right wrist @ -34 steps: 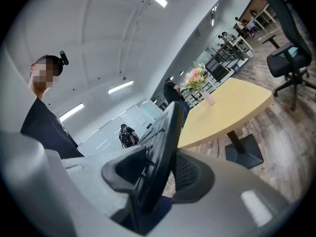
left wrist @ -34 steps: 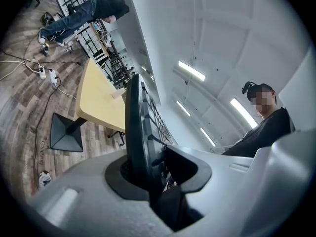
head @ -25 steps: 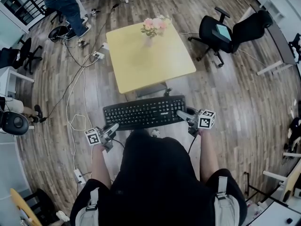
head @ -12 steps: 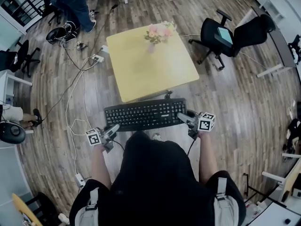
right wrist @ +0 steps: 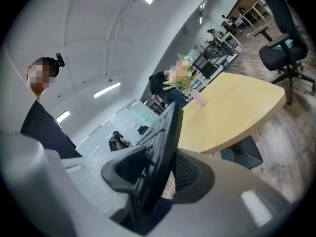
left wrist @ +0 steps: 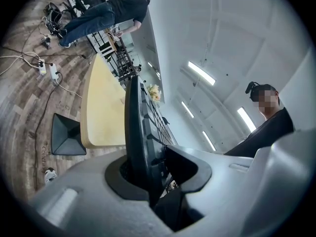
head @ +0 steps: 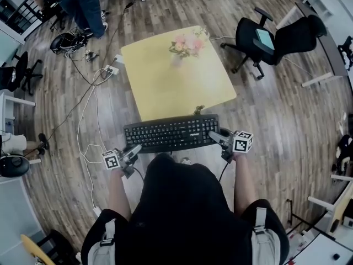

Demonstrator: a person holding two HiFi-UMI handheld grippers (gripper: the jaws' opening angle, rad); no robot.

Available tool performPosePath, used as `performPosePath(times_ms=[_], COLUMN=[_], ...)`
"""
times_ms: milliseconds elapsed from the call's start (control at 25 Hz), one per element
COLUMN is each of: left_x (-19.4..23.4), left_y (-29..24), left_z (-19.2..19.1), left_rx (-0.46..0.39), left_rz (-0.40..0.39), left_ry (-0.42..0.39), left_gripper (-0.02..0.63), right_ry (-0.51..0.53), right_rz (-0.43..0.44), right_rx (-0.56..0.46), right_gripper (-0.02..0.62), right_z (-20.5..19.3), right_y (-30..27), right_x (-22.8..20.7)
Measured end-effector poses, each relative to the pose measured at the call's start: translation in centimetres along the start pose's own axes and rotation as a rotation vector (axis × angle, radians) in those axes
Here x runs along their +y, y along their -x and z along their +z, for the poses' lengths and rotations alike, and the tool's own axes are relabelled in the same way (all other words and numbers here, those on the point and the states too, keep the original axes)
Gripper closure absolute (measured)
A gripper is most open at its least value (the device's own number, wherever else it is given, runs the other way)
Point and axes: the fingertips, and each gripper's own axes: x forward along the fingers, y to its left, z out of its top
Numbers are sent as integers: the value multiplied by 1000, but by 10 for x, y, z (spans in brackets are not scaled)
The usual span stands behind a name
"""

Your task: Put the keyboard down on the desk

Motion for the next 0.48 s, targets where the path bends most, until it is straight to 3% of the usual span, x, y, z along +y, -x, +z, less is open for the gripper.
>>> performPosePath(times_ms=[480], left_x=[37], left_y=[-38], left_z=[62], left_rx=[65], left_rz=[-17], left_ry=[12], left_gripper=[491], right_ry=[-29], right_rz=[-60], right_rx=[-18], right_gripper=[433], right_z=[42], right_y=[-28], right_x=[-34])
